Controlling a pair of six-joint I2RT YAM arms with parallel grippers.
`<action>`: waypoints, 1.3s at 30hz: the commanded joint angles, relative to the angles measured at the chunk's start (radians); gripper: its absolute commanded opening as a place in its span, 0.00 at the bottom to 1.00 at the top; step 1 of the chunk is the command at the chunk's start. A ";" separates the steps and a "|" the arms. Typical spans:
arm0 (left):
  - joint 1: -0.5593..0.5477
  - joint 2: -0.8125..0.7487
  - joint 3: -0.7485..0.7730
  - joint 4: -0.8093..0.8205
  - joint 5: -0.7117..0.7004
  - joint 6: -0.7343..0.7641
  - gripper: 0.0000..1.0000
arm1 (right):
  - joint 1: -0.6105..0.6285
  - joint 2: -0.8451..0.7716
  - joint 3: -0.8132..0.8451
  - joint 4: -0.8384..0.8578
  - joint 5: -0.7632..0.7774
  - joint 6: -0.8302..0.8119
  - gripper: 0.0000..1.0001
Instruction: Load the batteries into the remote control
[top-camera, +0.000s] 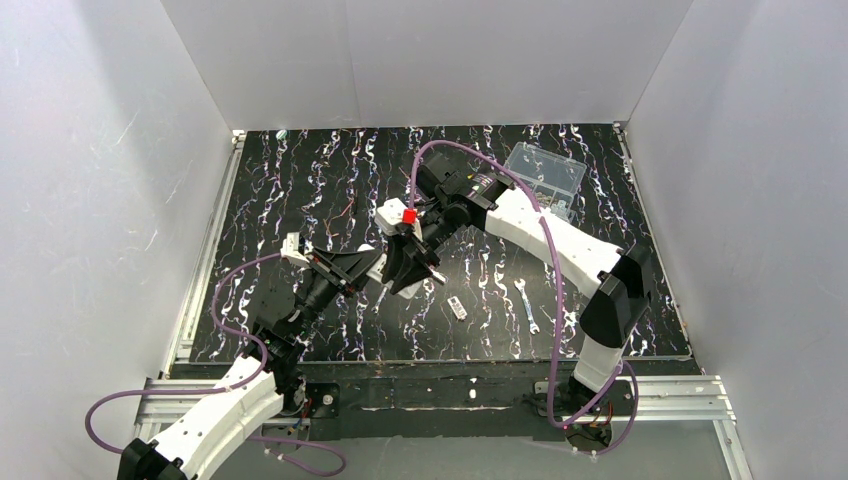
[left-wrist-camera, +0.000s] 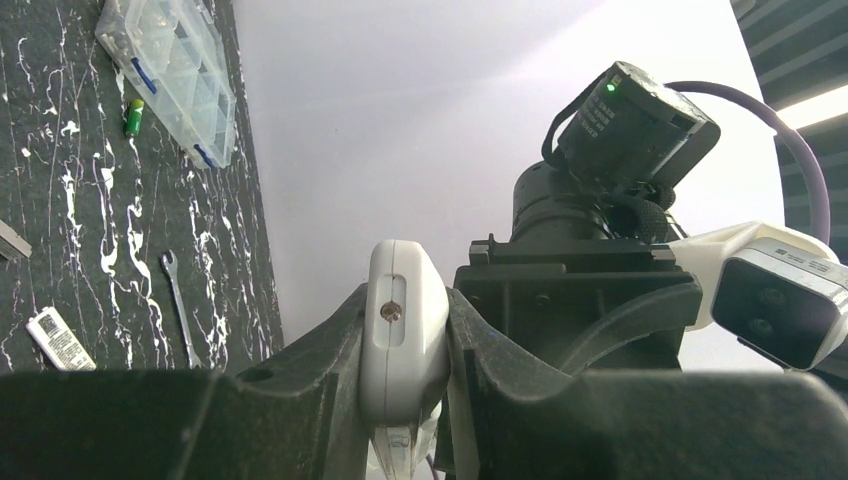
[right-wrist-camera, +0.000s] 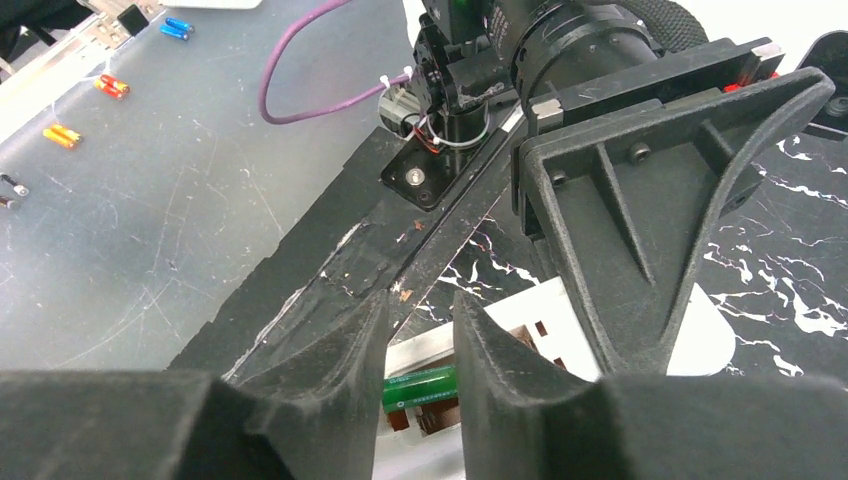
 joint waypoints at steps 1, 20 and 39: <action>0.000 -0.023 0.028 0.142 0.000 -0.020 0.00 | -0.001 -0.023 0.035 -0.003 -0.034 0.016 0.40; 0.001 -0.011 0.029 0.152 0.014 -0.029 0.00 | -0.032 -0.166 -0.030 0.160 -0.099 0.122 0.57; 0.001 0.015 0.051 0.265 0.132 0.027 0.00 | -0.092 -0.175 -0.056 0.001 -0.081 -0.016 0.50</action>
